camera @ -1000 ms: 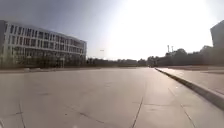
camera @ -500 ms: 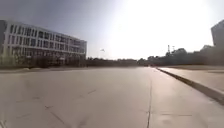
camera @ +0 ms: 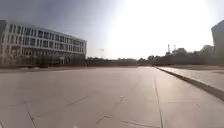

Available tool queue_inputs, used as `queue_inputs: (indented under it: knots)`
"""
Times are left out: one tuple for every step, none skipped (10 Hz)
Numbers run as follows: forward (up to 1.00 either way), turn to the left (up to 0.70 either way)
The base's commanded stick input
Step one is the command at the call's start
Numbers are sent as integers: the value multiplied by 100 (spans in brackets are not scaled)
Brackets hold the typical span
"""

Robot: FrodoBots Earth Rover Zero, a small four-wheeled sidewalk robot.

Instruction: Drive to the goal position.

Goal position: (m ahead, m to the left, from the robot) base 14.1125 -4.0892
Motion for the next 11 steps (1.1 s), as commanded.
queue_inputs:
  knots:
    - [70, 2]
    - [70, 2]
    - [70, 2]
    - [26, 2]
    - [11, 1]
    - [8, 0]
    - [7, 1]
    - [7, 0]
    - [8, 1]
    - [7, 0]
    - [7, 1]
